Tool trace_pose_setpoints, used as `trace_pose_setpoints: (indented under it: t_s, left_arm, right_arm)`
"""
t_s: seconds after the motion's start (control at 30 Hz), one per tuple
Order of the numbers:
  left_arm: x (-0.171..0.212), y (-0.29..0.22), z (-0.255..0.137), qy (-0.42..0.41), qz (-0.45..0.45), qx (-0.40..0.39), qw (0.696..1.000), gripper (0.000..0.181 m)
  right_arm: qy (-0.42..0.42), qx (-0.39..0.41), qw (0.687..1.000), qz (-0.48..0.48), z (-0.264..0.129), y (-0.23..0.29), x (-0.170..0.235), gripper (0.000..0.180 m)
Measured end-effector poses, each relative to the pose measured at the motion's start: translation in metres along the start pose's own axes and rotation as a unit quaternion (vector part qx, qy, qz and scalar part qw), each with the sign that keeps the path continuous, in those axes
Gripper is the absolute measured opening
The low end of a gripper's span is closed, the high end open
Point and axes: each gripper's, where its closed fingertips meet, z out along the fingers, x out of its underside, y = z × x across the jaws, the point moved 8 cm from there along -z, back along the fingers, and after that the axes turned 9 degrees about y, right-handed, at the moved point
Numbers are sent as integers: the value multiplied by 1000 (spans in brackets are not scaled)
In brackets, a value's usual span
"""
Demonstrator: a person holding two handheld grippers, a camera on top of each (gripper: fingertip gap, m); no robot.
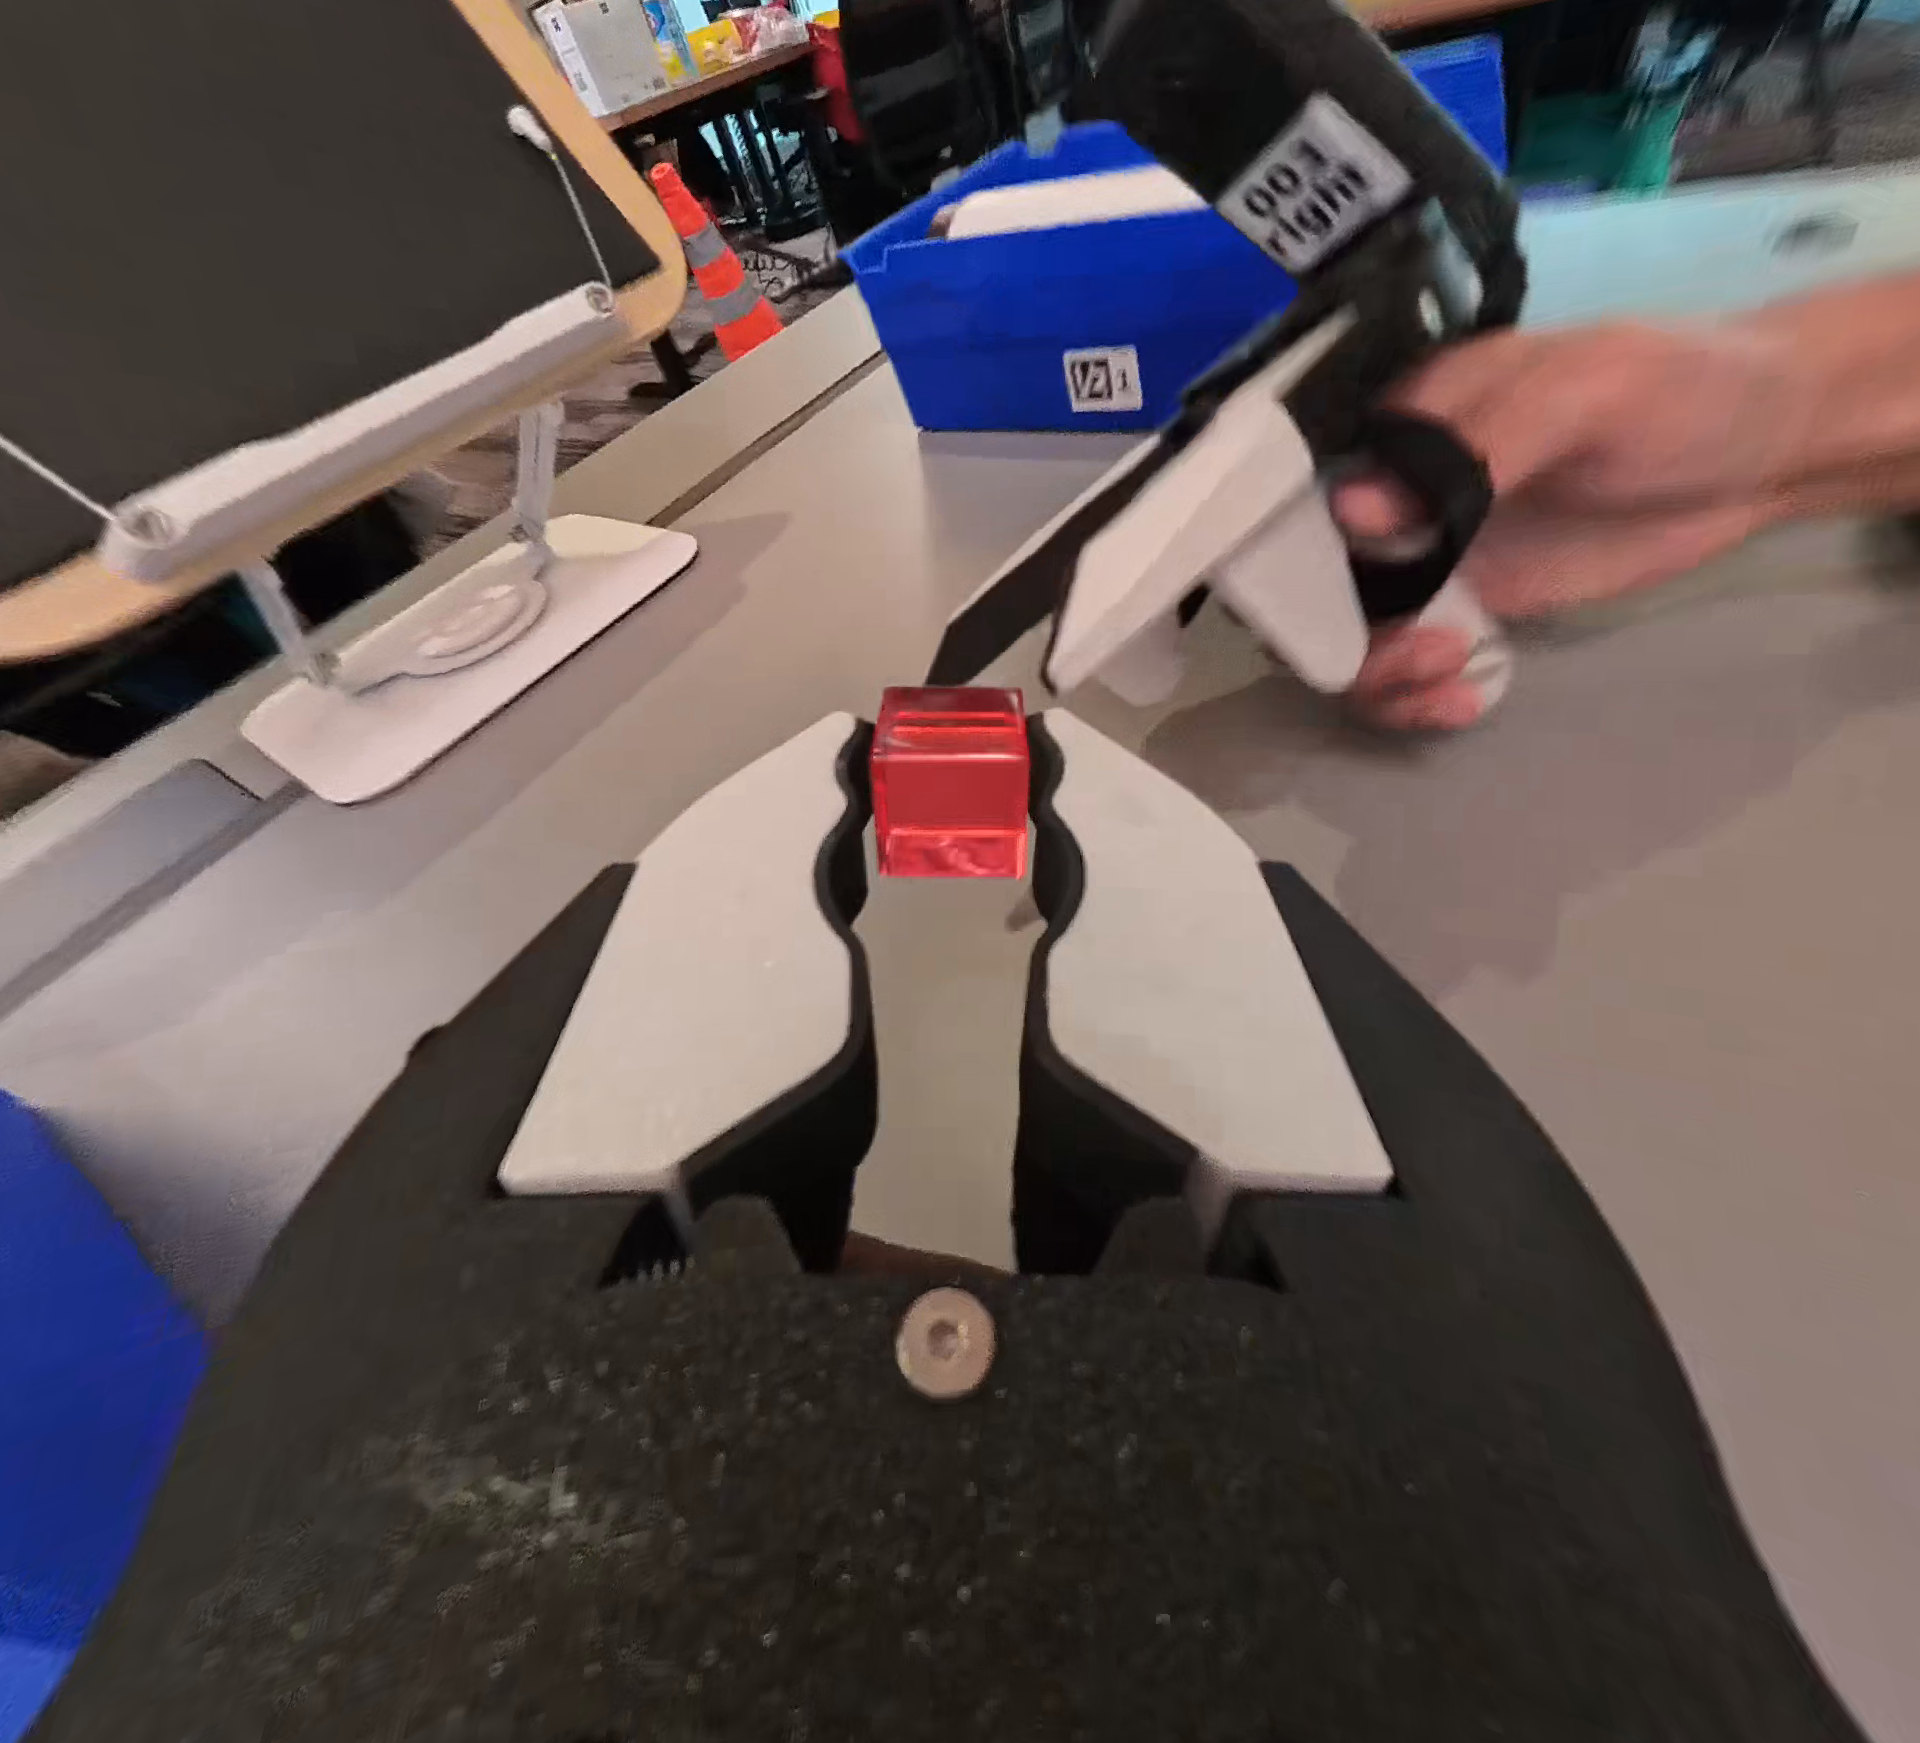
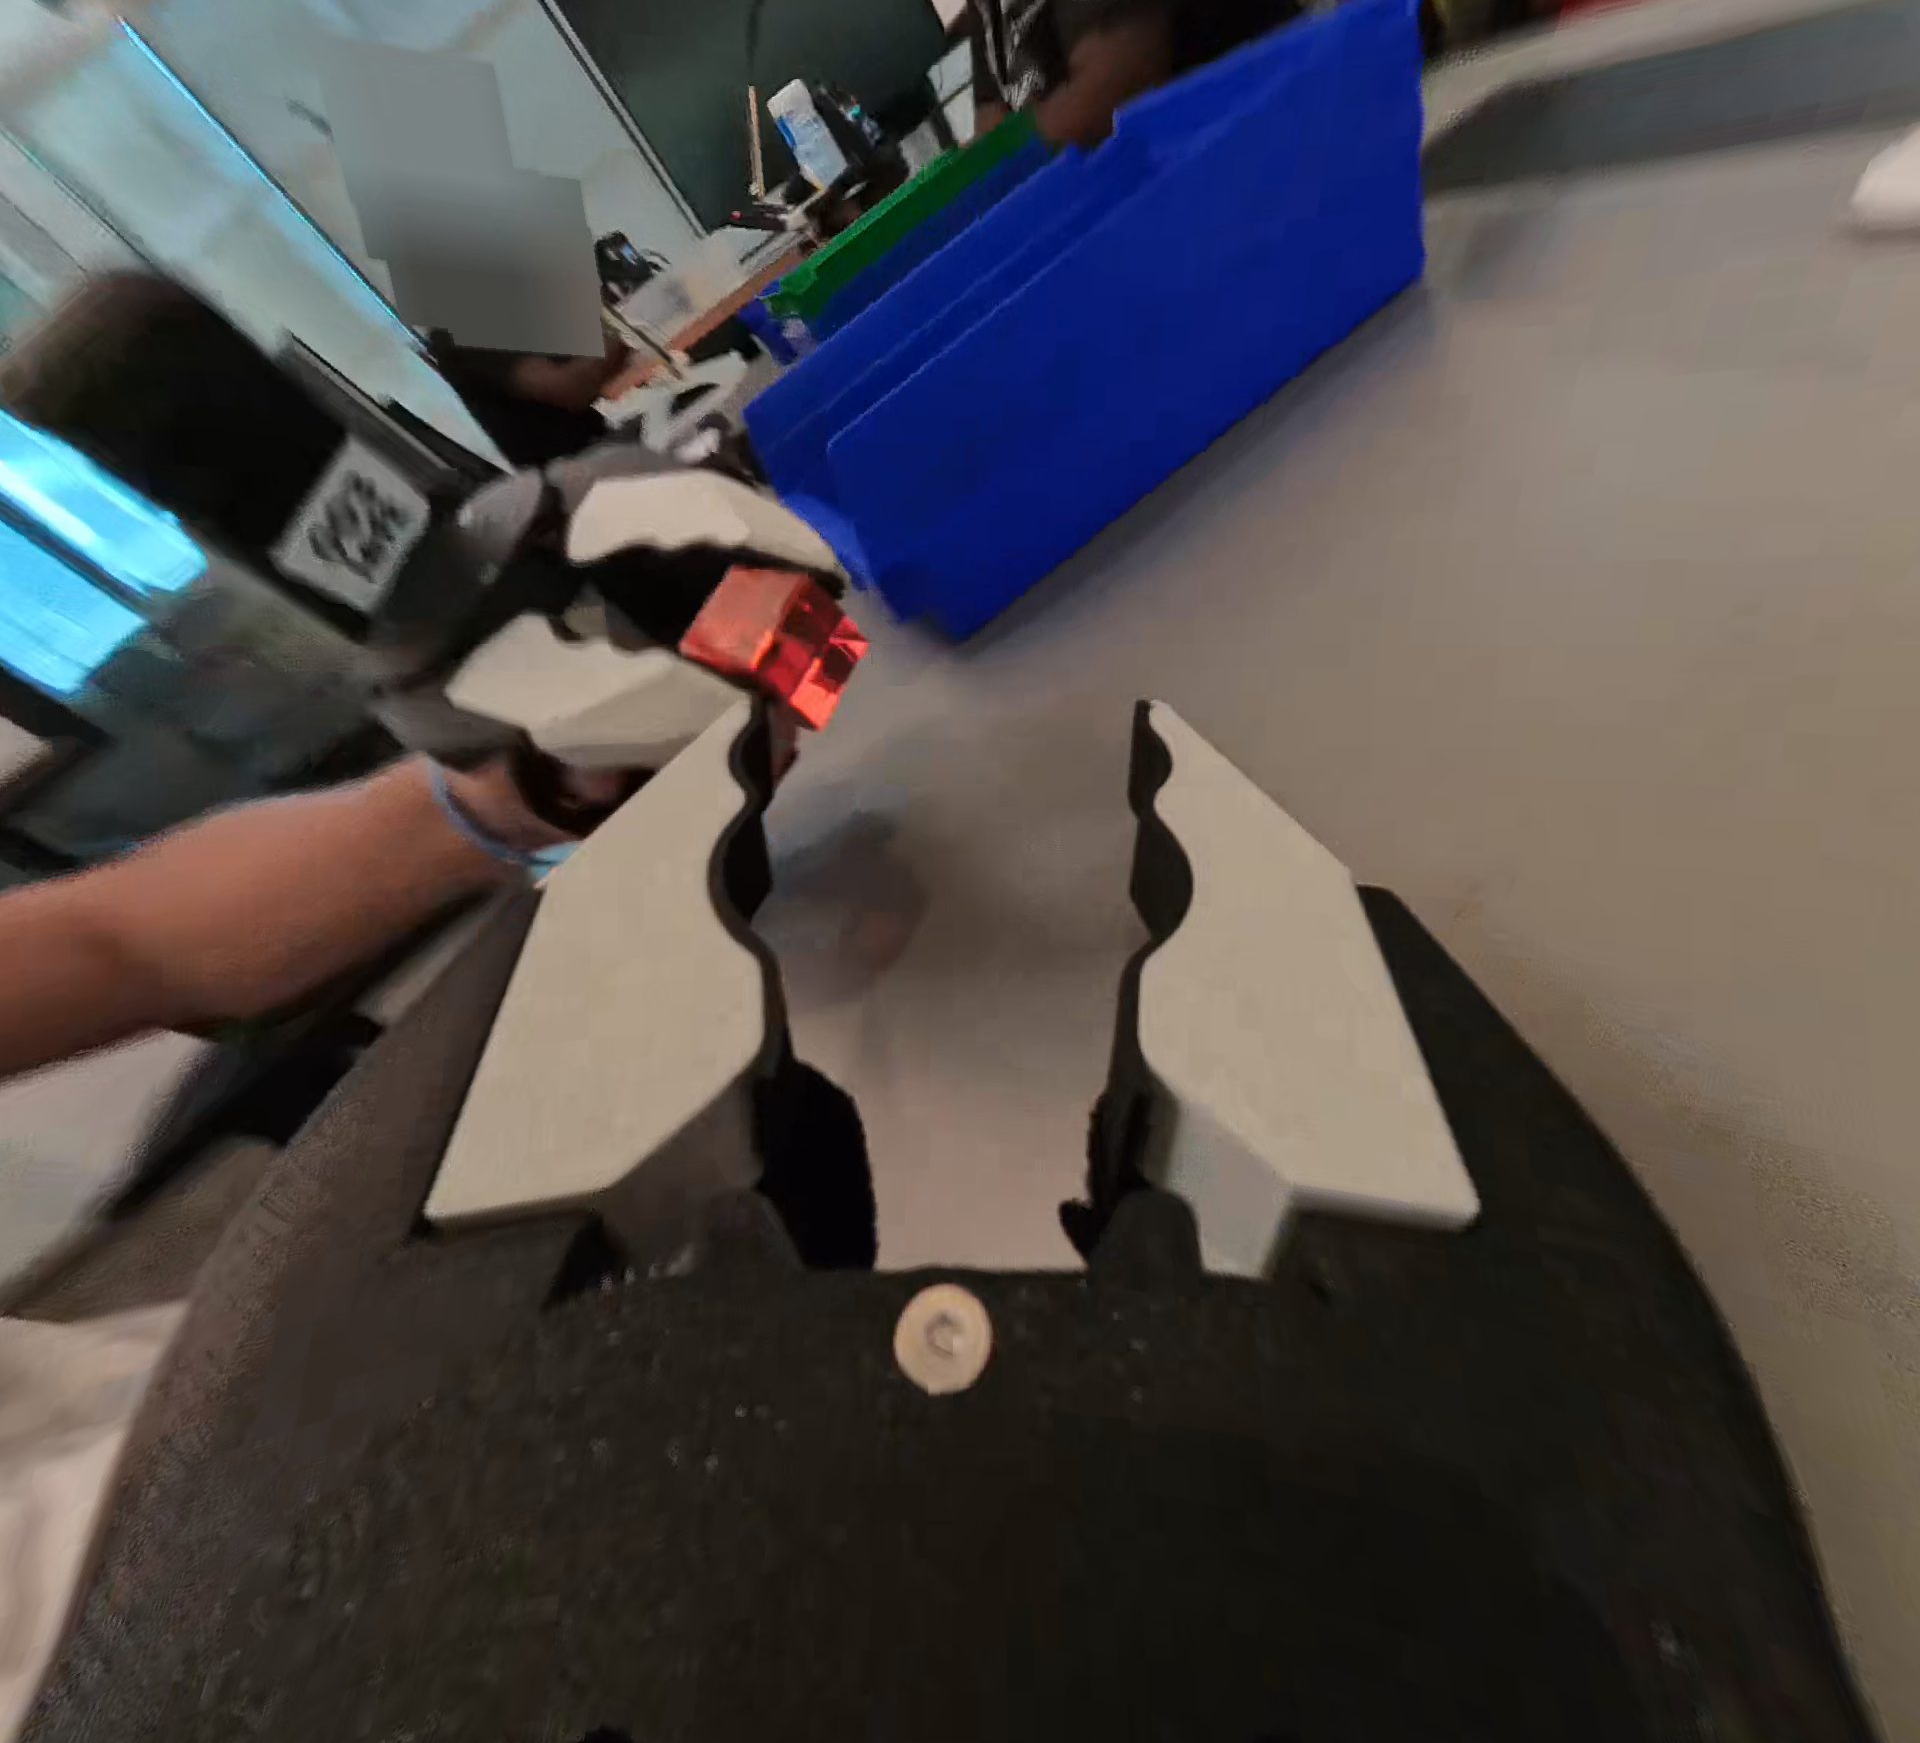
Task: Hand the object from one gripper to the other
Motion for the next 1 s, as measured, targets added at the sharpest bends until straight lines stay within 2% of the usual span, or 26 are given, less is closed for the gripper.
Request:
trace_pose_setpoints:
  t_s: [0.1, 0.17, 0.3, 0.37, 0.4, 0.53, 0.6, 0.63, 0.67, 0.73, 0.8, 0.87, 0.93, 1.0]
  left_arm:
    - [-2, 10, -3, -32, -124, 56, 990, 27]
    - [-3, 17, -7, -66, -209, 97, 971, 27]
    - [-2, 19, -6, -85, -354, 257, 895, 27]
    - [0, 15, -3, -75, -413, 360, 833, 27]
    - [2, 15, -1, -70, -438, 386, 809, 27]
    - [8, 8, 1, -40, -447, 452, 771, 26]
    - [7, 1, 1, -22, -430, 470, 771, 27]
    - [7, -2, 3, -15, -425, 467, 776, 27]
    - [6, -3, 4, -12, -426, 465, 776, 27]
    - [6, -2, 5, -16, -433, 465, 772, 27]
    - [8, -1, 6, -23, -423, 455, 783, 27]
    - [9, 5, 6, -33, -409, 409, 815, 34]
    - [10, 15, 6, -39, -385, 326, 862, 42]
    - [10, 21, 4, -41, -342, 244, 907, 42]
  right_arm:
    - [0, 45, 986, -158, 4, 14, 1, 70]
    - [-11, 70, 967, -246, 5, 26, 1, 71]
    - [-37, 88, 921, -378, 7, 52, 2, 70]
    - [-52, 91, 906, -410, 5, 61, 3, 68]
    - [-61, 91, 898, -427, 4, 65, 3, 66]
    - [-53, 70, 888, -452, 2, 72, 7, 54]
    - [-42, 66, 884, -461, 4, 72, 9, 49]
    - [-37, 60, 882, -466, 4, 74, 10, 33]
    - [-34, 58, 879, -472, 4, 75, 11, 28]
    - [-26, 64, 874, -481, 4, 75, 10, 28]
    - [-21, 66, 874, -481, 4, 73, 9, 27]
    - [-13, 83, 872, -482, 4, 68, 9, 27]
    - [6, 115, 862, -493, 5, 60, 10, 27]
    - [33, 176, 836, -518, 5, 47, 10, 27]
